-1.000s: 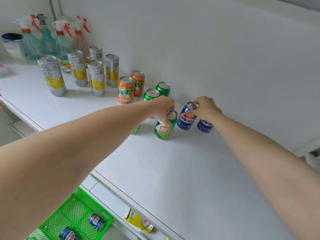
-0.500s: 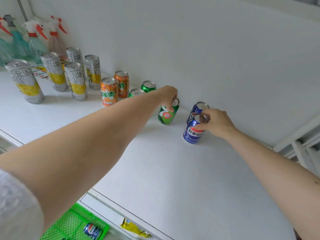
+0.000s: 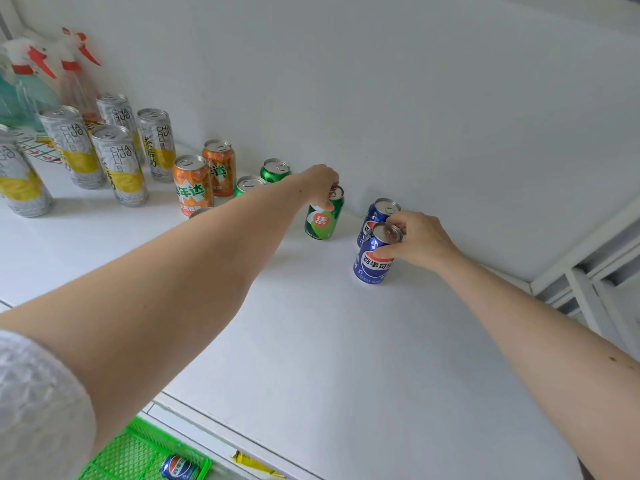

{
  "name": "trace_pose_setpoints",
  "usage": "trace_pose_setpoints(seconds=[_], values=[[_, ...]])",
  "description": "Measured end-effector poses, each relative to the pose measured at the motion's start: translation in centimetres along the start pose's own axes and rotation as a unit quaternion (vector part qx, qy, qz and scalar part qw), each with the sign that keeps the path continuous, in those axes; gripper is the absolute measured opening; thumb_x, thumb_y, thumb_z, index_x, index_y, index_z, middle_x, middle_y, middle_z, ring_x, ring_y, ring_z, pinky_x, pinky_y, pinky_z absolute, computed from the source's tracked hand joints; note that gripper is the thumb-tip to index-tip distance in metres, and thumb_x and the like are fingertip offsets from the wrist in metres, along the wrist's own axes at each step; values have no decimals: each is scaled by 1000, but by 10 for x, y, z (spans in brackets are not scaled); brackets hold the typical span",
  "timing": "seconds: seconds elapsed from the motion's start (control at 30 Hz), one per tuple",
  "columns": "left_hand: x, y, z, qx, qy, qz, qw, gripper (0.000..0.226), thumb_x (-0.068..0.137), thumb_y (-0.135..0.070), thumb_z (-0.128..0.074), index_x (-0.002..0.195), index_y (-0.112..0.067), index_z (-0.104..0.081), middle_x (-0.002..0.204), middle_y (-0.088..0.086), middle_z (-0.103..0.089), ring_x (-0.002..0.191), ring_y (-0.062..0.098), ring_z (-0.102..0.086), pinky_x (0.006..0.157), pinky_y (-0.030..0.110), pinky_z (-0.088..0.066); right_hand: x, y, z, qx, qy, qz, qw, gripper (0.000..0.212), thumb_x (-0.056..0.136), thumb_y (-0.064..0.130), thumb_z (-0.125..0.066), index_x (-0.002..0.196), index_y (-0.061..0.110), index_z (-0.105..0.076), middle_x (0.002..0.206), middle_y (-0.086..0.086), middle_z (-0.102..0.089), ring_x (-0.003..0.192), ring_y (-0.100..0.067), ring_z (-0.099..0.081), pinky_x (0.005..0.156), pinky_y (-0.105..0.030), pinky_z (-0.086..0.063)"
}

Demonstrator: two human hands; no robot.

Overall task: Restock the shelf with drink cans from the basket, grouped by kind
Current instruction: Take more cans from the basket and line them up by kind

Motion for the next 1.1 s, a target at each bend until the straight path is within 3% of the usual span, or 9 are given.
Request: trace_pose_setpoints(seconds=[0.17, 0.3, 0.43, 0.57, 0.67, 0.8, 0.9, 0.97, 1.1], values=[[2, 3, -5, 7, 8, -5, 1000, 47, 87, -25, -66, 125, -1, -50, 125, 17, -49, 111, 32, -52, 73, 29, -37, 2, -2, -2, -3, -11, -14, 1000, 37, 56, 35, -88, 83, 22, -67, 80, 2, -66, 84, -23, -60, 65, -30, -44], [3, 4, -6, 6, 0, -8, 1000, 43, 87, -24, -65, 120, -1, -52, 123, 16, -47, 108, 31, -52, 74, 30, -38, 4, 1, -3, -3, -18, -12, 1000, 36, 57, 35, -88, 83, 19, -69, 82, 0, -67, 83, -23, -61, 68, -32, -49], [5, 4, -9, 7, -9, -7, 1000, 42, 87, -21, -64, 122, -1, -51, 124, 15, -46, 108, 31, -52, 77, 32, -41, 3, 2, -5, 16, -21, -12, 1000, 33, 58, 32, -88, 79, 18, -67, 77, 1, -64, 79, -22, -60, 59, -27, -42], [4, 4, -12, 0, -9, -7, 1000, 40, 88, -17, -61, 123, 0, -49, 127, 17, -43, 108, 33, -54, 81, 36, -46, 1, 3, -7, 26, -26, -14, 999, 35, 59, 30, -87, 87, 16, -71, 84, -3, -69, 84, -23, -63, 69, -32, -51], [2, 6, -16, -17, -9, -3, 1000, 47, 89, -14, -59, 131, -1, -43, 133, 18, -41, 113, 35, -53, 85, 36, -48, 2, 3, -8, 28, -30, -17, 999, 36, 59, 31, -87, 86, 15, -71, 86, -4, -71, 85, -23, -64, 72, -36, -54], [-5, 9, -19, -55, -5, 1, 998, 62, 88, -16, -62, 140, -4, -32, 142, 17, -34, 124, 36, -46, 94, 41, -48, 3, 5, -10, 24, -25, -21, 999, 36, 58, 32, -89, 83, 16, -69, 81, -2, -67, 80, -22, -59, 58, -26, -42], [-17, 11, -16, -53, -17, -13, 998, 66, 88, -20, -62, 144, -6, -30, 150, 13, -27, 134, 35, -37, 102, 48, -42, 3, 5, -10, 20, -26, -26, 999, 38, 58, 34, -89, 85, 16, -69, 85, -3, -68, 83, -23, -60, 62, -27, -43], [-28, 11, -11, -51, -31, -17, 998, 66, 89, -21, -60, 146, -11, -30, 153, 9, -25, 135, 32, -36, 100, 48, -43, 1, 6, -9, 12, -24, -28, 999, 38, 58, 34, -89, 86, 16, -69, 86, -3, -68, 84, -23, -61, 63, -27, -41], [-56, 3, -7, -53, -60, -22, 997, 62, 91, -23, -58, 147, -17, -32, 154, 2, -26, 134, 27, -38, 93, 42, -46, -4, 11, -9, 13, -23, -34, 999, 41, 57, 32, -89, 89, 12, -72, 88, -7, -71, 87, -25, -64, 74, -37, -54]])
Point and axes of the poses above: each hand's wrist, its own x-axis towards the middle knuckle, its own z-axis out of the back of the hand, y = z × x, the point moved 10 cm from there along x, towards the middle knuckle
